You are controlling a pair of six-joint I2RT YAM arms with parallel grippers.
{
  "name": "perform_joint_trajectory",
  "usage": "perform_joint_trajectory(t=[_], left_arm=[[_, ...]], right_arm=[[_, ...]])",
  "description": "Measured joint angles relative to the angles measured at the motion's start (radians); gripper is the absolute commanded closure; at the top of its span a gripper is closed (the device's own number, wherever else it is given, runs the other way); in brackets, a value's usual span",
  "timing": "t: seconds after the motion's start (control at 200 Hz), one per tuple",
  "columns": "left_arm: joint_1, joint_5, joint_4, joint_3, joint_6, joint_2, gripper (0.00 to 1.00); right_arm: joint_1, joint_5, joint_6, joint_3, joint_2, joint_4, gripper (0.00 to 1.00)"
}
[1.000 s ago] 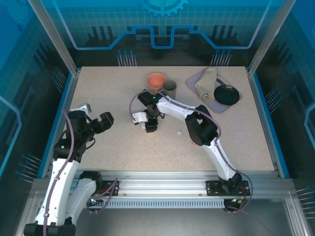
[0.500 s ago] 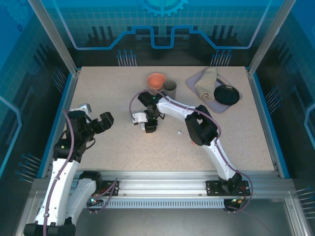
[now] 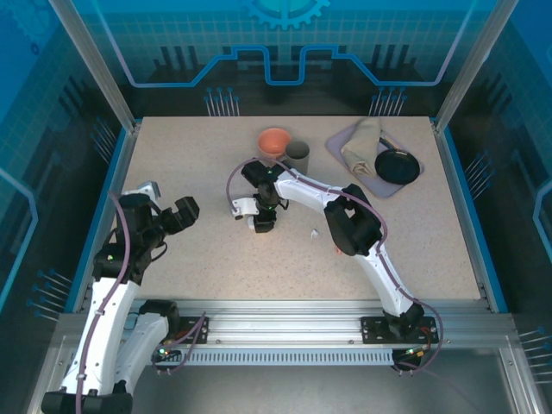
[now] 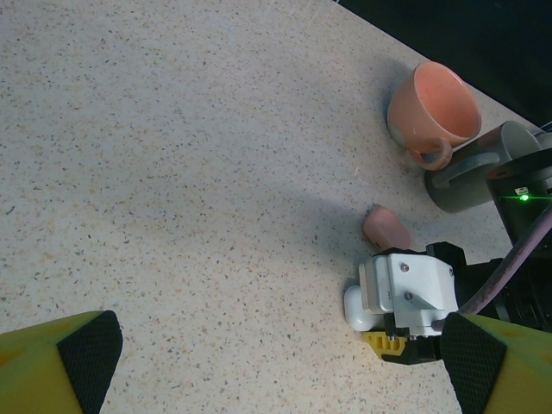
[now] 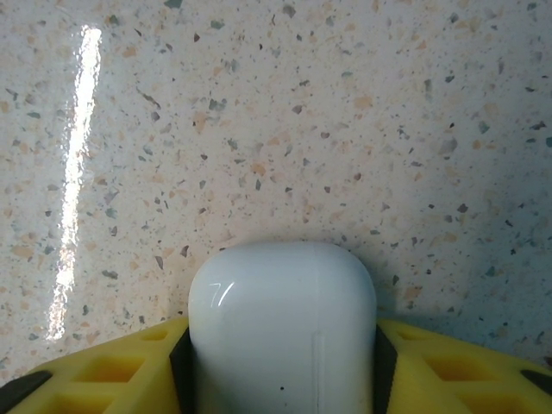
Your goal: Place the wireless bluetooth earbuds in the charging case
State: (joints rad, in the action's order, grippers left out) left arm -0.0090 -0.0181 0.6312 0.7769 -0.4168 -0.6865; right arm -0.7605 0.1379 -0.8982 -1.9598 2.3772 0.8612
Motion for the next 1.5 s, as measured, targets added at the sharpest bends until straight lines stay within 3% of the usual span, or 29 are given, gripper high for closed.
perform_joint_trajectory(t=[0.205,0.65,0.985,1.231,1.501], left_arm=[[0.0,0.0,0.0,0.0,0.0,-0.002,0.01],[0.0,0.044,-0.003,0.0,-0.001,-0.008,0.01],[0.0,0.292,-0.137,-0.084,-0.007,-0.083,0.01],[-0.003,0.547,-0.375,-0.211,-0.101,-0.208,0.05],[-0.151,0.663,-0.594,-0.225,-0.187,-0.362,0.09]], right_arm=[[0.0,0.0,0.016,0.079,-0.043,-0.075,0.54],[0.015,0.001,0.063,0.224,-0.137,-0.177,0.55],[0.076,0.069,0.139,0.41,-0.333,-0.28,0.55],[0.131,0.151,0.212,0.558,-0.502,-0.382,0.55],[0.132,0.223,0.253,0.615,-0.598,-0.448,0.56]])
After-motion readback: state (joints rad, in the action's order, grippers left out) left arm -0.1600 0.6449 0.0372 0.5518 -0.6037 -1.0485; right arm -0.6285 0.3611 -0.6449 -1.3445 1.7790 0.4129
